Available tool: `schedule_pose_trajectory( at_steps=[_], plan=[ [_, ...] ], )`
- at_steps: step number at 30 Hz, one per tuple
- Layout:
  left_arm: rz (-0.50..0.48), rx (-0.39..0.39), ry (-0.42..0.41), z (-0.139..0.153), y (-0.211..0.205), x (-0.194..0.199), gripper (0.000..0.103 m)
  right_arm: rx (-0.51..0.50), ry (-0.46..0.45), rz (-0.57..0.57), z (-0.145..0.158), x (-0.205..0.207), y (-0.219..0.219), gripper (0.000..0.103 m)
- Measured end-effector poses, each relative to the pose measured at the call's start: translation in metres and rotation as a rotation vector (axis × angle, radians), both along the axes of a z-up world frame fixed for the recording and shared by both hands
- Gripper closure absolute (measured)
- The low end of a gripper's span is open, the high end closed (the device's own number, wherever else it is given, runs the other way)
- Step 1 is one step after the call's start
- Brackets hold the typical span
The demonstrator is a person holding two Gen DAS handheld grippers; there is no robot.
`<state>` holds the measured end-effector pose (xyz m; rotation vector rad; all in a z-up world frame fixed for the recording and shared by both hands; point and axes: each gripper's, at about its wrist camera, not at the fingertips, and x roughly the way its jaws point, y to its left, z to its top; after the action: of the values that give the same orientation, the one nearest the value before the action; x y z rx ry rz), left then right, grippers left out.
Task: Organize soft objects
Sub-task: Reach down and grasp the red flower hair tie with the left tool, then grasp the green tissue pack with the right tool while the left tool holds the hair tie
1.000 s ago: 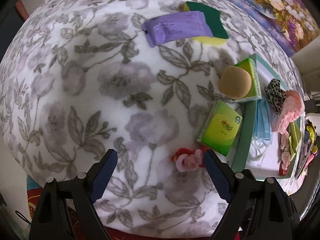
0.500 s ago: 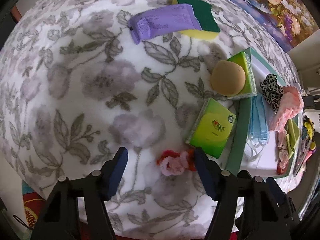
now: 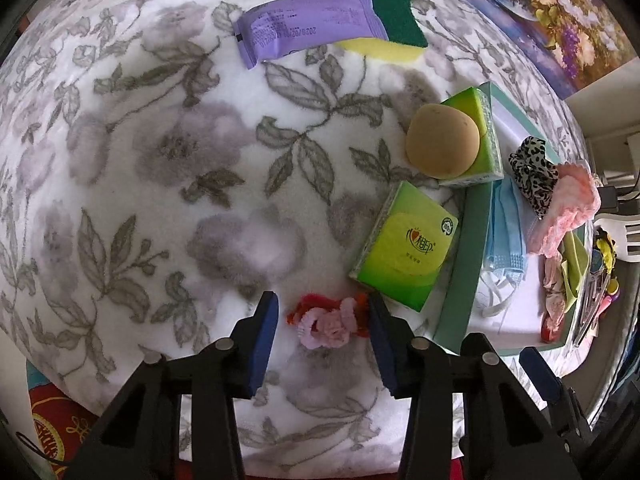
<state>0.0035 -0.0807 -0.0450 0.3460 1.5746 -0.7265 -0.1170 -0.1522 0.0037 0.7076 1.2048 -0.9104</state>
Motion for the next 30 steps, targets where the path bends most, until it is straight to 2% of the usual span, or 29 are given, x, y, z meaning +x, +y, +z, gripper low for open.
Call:
schedule_pose_trajectory(
  at_steps=[1,4,8,19,24,30],
  plan=[
    [0.001,0.0,0.004,-0.001,-0.001,0.0,0.057,-0.001,0.004,0.001,0.0,0.0,0.0,0.011],
    [0.002,-0.011,0.029,-0.006,0.0,0.001,0.069,0.0,0.01,0.003,-0.001,0.002,0.0,0.011],
    [0.001,-0.021,0.037,-0.005,0.001,0.001,0.072,-0.002,0.013,0.004,-0.002,0.003,0.0,0.011],
    [0.004,-0.035,0.042,0.001,0.004,0.003,0.075,0.001,0.007,-0.004,-0.001,0.002,0.0,0.011],
    [0.028,-0.057,0.066,0.009,0.013,0.016,0.075,-0.004,-0.007,-0.003,0.0,0.006,0.0,0.011],
    [0.091,-0.091,0.041,0.023,0.029,0.043,0.075,-0.044,-0.073,0.031,0.012,0.024,0.005,0.011]
  ],
)
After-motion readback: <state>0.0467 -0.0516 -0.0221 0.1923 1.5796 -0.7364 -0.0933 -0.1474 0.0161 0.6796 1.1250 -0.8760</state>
